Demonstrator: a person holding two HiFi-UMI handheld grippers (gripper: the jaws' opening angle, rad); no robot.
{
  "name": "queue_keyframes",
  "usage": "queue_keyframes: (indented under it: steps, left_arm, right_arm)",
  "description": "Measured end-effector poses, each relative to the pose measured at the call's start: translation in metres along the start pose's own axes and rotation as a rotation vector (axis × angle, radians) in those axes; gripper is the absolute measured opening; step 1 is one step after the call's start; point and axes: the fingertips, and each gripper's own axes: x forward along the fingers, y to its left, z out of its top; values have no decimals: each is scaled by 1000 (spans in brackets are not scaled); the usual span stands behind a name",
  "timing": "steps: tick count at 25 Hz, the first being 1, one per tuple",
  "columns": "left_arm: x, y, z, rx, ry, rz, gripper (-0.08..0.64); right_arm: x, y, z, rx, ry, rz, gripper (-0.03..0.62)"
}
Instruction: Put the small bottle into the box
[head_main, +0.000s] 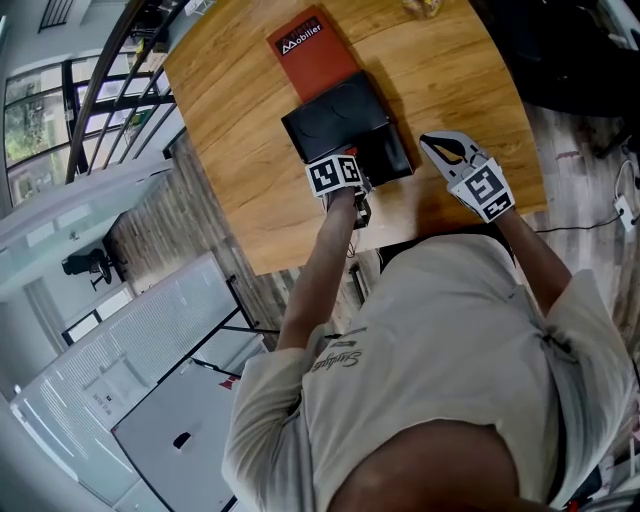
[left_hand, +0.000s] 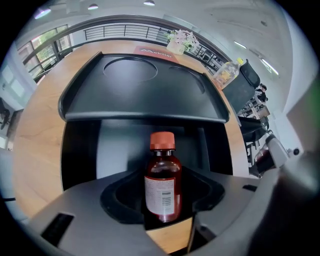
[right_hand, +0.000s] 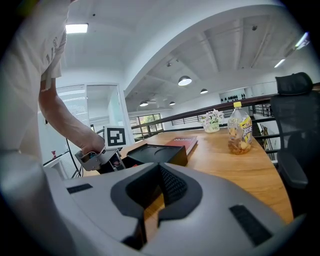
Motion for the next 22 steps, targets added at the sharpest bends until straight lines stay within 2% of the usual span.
queue_keyframes:
  steps: [7,11,17,22]
  left_arm:
    - [0,0,-4,-34,40,-19,227]
    - [-1,0,-3,-20,33,-15,226]
    - [-4,-2,2,-30,-42,-39,225]
    - [-13,1,5,-32,-118,-61,202]
  right_arm:
    - [-7,3,5,2,-14,-29,-6]
    - [-10,9,1,10,-5,-18,-6]
    - [-9,20,-5,-4,2,-2,-6]
    - [-5,33,8,-73,-17,2,-6]
